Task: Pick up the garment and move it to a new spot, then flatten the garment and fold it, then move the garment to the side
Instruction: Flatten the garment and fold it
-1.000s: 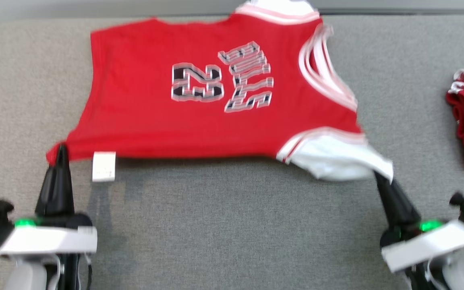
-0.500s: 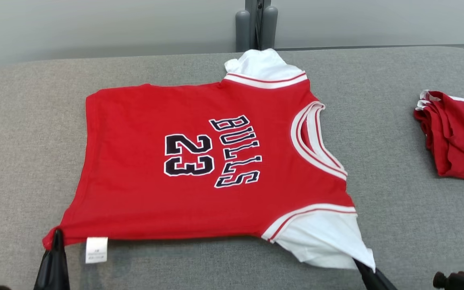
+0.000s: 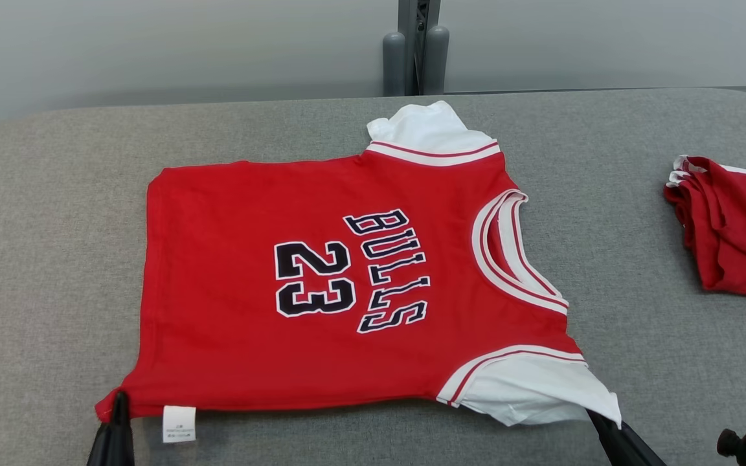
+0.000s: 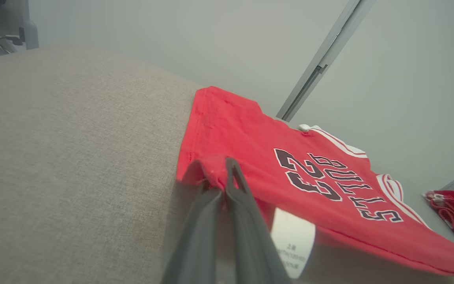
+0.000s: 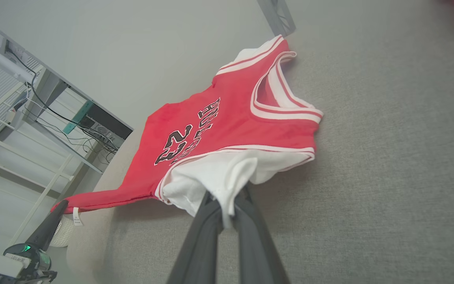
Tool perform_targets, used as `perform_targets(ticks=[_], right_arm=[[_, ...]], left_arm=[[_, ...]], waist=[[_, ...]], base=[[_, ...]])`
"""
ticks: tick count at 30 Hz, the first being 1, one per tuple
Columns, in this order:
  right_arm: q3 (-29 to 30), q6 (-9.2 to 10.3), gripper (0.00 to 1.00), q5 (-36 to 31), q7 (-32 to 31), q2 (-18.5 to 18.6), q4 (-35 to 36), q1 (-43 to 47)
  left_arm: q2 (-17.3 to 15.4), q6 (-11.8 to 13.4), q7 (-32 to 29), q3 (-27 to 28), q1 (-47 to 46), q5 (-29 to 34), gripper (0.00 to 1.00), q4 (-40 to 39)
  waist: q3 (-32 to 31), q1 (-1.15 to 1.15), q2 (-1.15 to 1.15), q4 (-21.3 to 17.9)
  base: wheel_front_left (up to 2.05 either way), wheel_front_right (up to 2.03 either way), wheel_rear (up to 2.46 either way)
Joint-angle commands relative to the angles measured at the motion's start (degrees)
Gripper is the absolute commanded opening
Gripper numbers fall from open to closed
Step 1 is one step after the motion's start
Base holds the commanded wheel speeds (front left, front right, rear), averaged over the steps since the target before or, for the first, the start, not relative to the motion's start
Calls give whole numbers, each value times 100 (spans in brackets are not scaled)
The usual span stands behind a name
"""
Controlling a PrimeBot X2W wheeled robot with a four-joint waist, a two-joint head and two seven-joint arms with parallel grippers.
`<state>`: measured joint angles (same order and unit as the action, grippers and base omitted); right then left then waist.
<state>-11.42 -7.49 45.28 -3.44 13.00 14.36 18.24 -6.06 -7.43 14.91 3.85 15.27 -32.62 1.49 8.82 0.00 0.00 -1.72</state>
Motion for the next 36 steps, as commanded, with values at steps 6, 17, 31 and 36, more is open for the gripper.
perform_targets(ticks=[6,17,31,36], right_arm=[[70,0,0,-79,40,-38,-350,-372],[37,0,0,71,-30,-52,-1183,-1142],[-562,0,0,174,-209,-84,-2922,-3201],[-736,0,0,276,-174,-165,-3684,-3853]], left_arm=[[-72,-4,29,-286,-373,-360,0,279],[-30,-4,28,-467,-1011,-607,0,813],[-123,19,28,-672,-2718,-246,0,2601],[-77,19,28,-700,-3137,-158,0,3116]], waist=[[-62,0,0,58],[-134,0,0,160],[248,0,0,228],[324,0,0,275]], base=[[0,0,0],[0,0,0],[0,0,0],[0,0,0]])
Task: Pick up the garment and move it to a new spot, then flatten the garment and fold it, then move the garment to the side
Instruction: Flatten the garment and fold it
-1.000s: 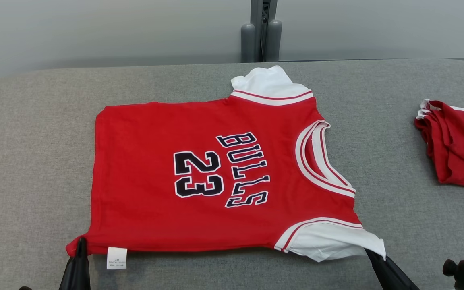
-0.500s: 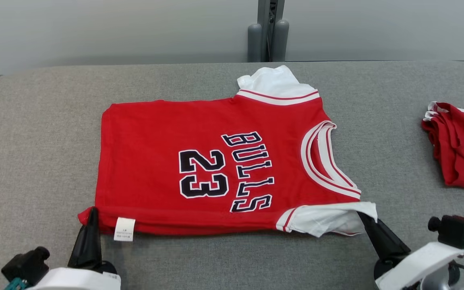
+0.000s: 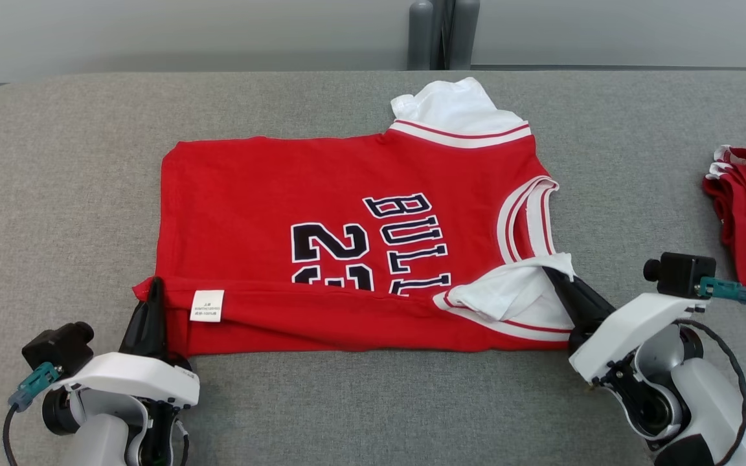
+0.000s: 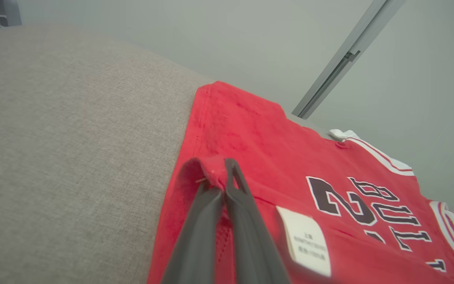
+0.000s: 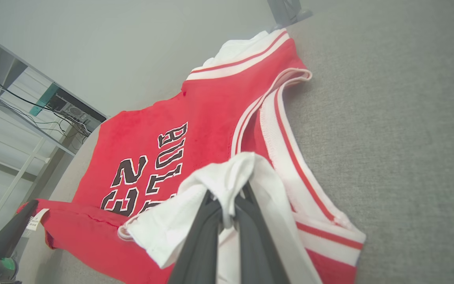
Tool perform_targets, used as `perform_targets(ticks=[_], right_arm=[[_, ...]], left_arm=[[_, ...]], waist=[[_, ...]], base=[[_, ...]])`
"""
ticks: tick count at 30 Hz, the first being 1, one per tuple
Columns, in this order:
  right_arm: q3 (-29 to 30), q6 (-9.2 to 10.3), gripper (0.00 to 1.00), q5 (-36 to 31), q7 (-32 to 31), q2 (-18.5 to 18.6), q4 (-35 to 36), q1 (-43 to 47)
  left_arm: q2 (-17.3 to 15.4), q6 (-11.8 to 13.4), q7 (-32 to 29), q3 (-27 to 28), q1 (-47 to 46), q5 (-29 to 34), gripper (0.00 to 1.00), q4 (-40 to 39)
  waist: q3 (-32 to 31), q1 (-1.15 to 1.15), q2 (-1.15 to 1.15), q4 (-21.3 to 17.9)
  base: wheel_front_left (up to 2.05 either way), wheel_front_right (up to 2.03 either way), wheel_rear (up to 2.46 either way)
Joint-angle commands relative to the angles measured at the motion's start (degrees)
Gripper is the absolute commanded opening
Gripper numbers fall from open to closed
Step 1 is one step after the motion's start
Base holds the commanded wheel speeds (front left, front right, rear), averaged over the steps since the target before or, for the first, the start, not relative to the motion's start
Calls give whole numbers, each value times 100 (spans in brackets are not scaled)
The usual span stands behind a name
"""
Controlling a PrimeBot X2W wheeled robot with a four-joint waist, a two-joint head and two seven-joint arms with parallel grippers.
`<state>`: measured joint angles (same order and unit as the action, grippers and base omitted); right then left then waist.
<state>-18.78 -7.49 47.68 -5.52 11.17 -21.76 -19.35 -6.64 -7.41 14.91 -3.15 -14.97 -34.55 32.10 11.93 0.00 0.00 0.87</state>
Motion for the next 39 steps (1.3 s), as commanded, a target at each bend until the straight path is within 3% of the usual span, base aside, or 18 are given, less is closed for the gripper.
perform_targets(ticks=[1,7,14,16,17,18,19,20,21,30,39], right_arm=[[-33,0,0,36,61,10,-208,-208],[-255,0,0,130,246,-57,-1068,-880],[-483,0,1,242,406,-90,-1589,-1276],[-534,0,33,298,474,-100,-1734,-1382],[-547,0,47,339,511,-107,-1785,-1432],[-572,0,80,367,549,-111,-1839,-1475],[-599,0,100,394,603,-108,-1877,-1518],[-623,0,100,436,650,-110,-1899,-1552],[-651,0,100,464,680,-104,-1915,-1577],[-805,0,100,766,1070,159,-1606,-1576],[-584,0,100,925,1589,650,-872,-969]], left_arm=[[-15,16,29,-10,-180,51,0,154],[26,9,29,-98,-588,128,0,739],[6,0,28,-258,-813,161,0,1042],[8,-2,29,-293,-865,159,0,1095],[8,-3,28,-305,-891,166,13,1118],[7,-3,29,-314,-913,166,36,1133],[1,-4,29,-322,-930,171,61,1137],[-5,-4,29,-329,-937,171,97,1144],[-15,-4,29,-340,-937,180,100,1147],[-215,-5,28,-141,-696,195,100,795],[-254,50,-5,156,47,-4,100,228]], waist=[[23,0,0,27],[84,0,0,72],[129,0,0,67],[133,0,0,69],[132,0,0,72],[127,0,0,75],[123,0,0,77],[118,0,0,79],[112,0,0,81],[60,0,0,65],[-35,0,0,48]], base=[[0,0,0],[0,0,0],[0,0,0],[0,0,0],[0,0,0],[0,0,0],[0,0,0],[0,0,0],[0,0,0],[0,0,0],[0,0,0]])
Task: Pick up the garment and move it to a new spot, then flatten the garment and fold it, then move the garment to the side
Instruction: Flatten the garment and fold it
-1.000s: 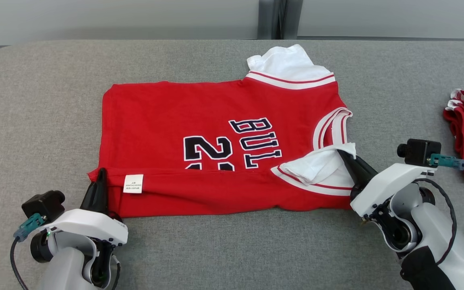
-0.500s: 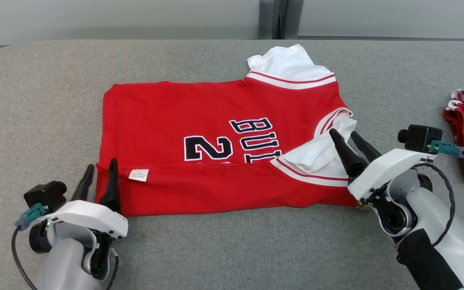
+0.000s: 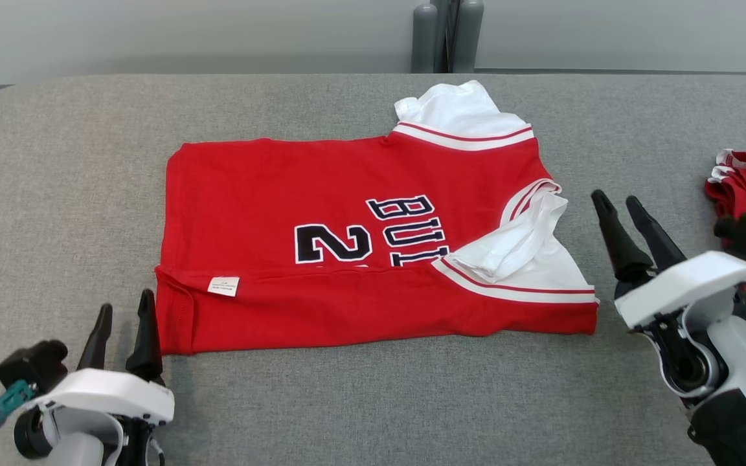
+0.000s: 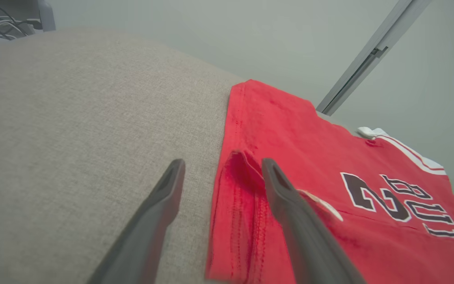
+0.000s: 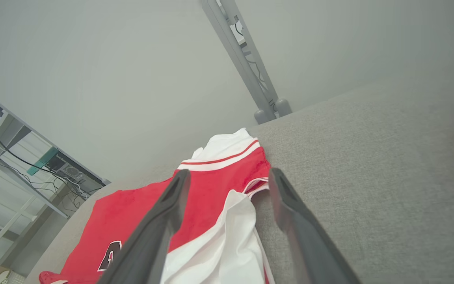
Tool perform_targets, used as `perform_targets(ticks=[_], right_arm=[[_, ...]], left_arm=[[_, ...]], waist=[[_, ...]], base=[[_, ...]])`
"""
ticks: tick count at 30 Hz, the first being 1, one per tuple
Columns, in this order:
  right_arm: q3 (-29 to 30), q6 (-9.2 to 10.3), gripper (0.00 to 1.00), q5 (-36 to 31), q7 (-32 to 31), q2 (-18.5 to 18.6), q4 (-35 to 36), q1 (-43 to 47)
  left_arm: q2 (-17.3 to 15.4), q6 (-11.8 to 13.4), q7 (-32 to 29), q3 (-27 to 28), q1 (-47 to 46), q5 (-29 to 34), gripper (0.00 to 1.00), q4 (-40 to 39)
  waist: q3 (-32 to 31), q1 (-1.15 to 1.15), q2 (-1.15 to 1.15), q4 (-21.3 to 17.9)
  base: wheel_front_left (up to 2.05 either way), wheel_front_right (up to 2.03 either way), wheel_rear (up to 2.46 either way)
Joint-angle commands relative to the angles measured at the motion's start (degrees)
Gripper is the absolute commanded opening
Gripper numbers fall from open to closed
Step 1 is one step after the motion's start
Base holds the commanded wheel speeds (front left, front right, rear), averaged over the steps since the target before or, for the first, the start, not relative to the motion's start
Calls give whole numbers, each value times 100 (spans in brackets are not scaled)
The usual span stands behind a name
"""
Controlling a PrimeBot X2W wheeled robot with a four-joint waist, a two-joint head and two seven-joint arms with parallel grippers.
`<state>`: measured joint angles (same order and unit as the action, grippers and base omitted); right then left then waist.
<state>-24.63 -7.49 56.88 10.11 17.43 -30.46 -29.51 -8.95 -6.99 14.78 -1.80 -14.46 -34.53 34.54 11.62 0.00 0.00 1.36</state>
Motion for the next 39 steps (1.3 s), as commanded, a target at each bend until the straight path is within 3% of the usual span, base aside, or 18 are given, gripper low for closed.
perform_targets(ticks=[1,12,25,27,28,31,34,35,39], right_arm=[[43,0,100,-3,68,55,69,144],[495,0,100,-47,160,-82,683,1295],[836,0,100,-390,-142,-570,602,1801],[853,0,100,-457,-203,-661,515,1758],[855,0,100,-475,-222,-714,470,1724],[844,0,100,-494,-314,-856,322,1654],[855,0,100,-415,-397,-963,126,1599],[862,0,100,-393,-430,-993,24,1576],[895,0,100,-196,-465,-1151,-342,1437]], left_arm=[[3,20,-24,38,76,-53,100,-64],[319,215,-691,-10,826,-531,100,-588],[452,398,-995,149,671,-1043,100,-700],[463,403,-987,145,610,-1070,57,-646],[467,395,-972,140,581,-1084,46,-607],[483,354,-926,132,506,-1136,29,-499],[499,327,-871,118,433,-1195,4,-385],[501,313,-854,118,416,-1209,0,-342],[515,252,-748,123,324,-1303,0,-159]], waist=[[-15,0,0,-4],[-105,0,0,-65],[-71,0,0,-167],[-61,0,0,-177],[-59,0,0,-177],[-60,0,0,-162],[-64,0,0,-133],[-65,0,0,-122],[-69,0,0,-83]], base=[[0,0,0],[0,0,0],[0,0,0],[0,0,0],[0,0,0],[0,0,0],[0,0,0],[0,0,0],[0,0,0]])
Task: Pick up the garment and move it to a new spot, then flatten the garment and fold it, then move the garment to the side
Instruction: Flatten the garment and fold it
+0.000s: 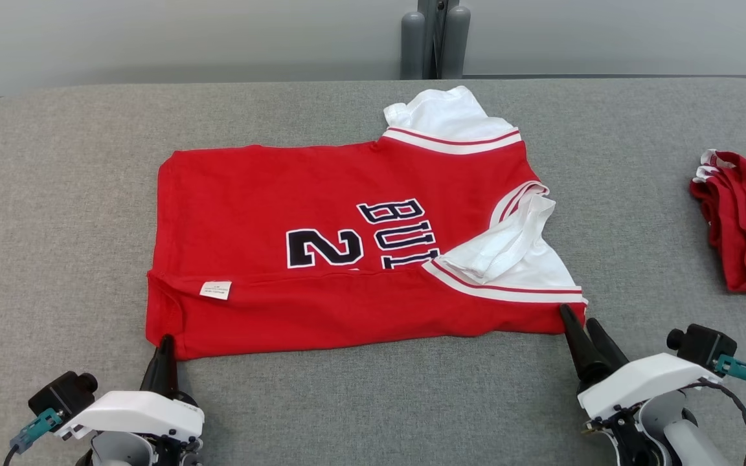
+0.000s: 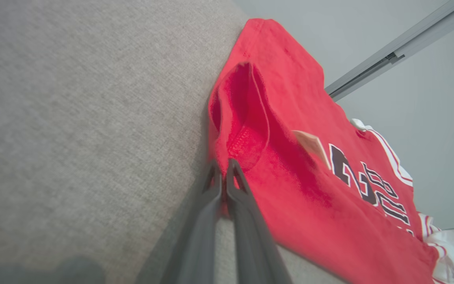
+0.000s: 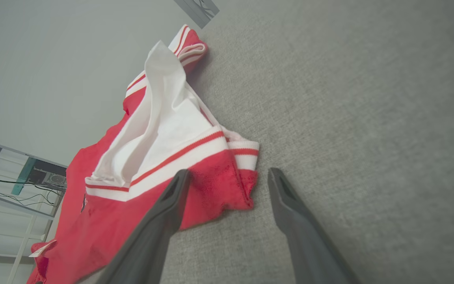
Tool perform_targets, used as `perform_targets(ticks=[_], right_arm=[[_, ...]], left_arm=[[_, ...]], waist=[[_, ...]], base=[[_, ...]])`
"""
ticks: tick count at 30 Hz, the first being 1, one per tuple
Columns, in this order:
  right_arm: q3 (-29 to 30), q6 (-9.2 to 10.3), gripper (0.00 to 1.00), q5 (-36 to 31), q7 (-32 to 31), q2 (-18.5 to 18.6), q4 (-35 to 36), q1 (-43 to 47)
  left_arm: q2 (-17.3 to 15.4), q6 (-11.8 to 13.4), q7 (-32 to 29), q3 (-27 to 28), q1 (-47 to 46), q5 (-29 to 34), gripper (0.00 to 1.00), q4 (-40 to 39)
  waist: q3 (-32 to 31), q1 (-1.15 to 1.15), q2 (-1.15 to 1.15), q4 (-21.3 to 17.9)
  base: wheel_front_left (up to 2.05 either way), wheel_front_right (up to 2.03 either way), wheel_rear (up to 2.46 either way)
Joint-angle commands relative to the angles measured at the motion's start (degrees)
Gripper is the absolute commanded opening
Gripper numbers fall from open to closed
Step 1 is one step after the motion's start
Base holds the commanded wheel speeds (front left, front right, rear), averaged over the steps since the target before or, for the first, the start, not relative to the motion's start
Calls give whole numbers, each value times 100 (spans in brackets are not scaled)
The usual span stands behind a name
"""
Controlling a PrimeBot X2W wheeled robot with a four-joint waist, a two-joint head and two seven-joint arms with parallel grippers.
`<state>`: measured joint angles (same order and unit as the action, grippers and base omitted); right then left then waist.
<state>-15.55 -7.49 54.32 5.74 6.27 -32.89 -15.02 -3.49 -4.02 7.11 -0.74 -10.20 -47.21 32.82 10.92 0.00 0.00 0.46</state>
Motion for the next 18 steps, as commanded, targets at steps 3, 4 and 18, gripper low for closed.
perform_targets(ticks=[3,4,18], right_arm=[[-46,-1,84,237,-38,-142,-284,-189],[-66,-2,49,299,-40,-172,-330,-249],[-442,-5,0,806,142,205,-226,-654]], left_arm=[[-19,-97,130,10,-176,-95,0,125],[-17,-102,171,1,-206,-93,0,154],[-175,-307,644,-44,-259,-99,0,-66]], waist=[[0,0,0,19],[-2,0,0,21],[-52,0,0,82]], base=[[0,0,0],[0,0,0],[0,0,0]])
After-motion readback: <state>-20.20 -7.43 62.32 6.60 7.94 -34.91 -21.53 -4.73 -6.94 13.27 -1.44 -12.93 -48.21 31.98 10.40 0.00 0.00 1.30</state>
